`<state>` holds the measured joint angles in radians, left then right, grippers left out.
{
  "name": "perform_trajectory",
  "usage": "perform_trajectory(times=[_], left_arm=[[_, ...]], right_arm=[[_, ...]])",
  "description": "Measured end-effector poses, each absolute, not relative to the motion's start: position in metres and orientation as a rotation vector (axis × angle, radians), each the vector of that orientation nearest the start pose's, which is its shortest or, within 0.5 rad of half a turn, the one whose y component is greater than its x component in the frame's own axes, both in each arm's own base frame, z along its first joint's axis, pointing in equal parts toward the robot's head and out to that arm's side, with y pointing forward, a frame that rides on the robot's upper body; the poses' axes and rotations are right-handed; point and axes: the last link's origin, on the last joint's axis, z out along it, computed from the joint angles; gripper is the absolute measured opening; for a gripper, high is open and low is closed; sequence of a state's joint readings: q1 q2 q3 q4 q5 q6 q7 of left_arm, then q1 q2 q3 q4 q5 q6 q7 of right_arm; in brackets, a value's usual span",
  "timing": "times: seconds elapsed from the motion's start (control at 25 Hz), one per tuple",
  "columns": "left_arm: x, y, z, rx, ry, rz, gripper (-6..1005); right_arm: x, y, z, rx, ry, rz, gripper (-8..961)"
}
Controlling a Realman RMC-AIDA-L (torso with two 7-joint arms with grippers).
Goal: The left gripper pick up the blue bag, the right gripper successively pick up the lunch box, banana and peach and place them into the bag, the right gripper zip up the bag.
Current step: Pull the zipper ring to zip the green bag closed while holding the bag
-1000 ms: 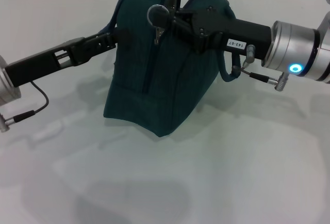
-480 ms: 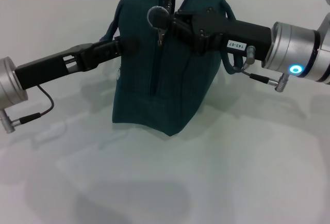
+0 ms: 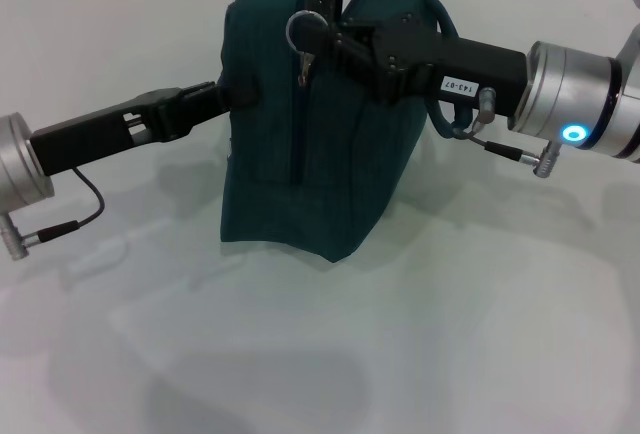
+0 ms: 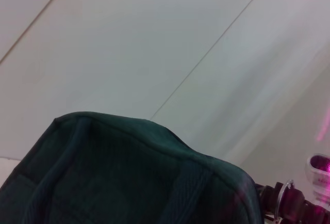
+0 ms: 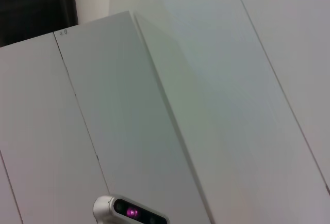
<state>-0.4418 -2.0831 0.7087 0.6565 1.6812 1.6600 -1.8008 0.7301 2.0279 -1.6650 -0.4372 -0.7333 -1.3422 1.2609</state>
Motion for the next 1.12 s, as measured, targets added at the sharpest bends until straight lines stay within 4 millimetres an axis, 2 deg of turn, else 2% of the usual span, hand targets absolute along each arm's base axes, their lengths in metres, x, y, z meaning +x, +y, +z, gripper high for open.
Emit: perform_trajectory(times=[0.2,0.44,0.76,1.12], left_arm=[[-0.250,0.315,0.022,-2.488,-1.162,-1.226,116],[-0.246,0.313,0.015,-2.545,-1.136,-1.196,76],[-0.243,0.310,0.012,-2.579,-1.105,-1.193,58],[-0.243,0.296,0.008,-2.648,-1.022,-1.227,57]], right_arm=[[0.128,0.365,-0.051,-2.676,0.532,1.350,9],[0.130,0.366,-0.048,-2.644,0.572,1.379,8],[0.135,0.366,-0.042,-2.608,0.640,1.417,8],[0.145,0.370,-0.040,-2.562,0.797,1.426,8]])
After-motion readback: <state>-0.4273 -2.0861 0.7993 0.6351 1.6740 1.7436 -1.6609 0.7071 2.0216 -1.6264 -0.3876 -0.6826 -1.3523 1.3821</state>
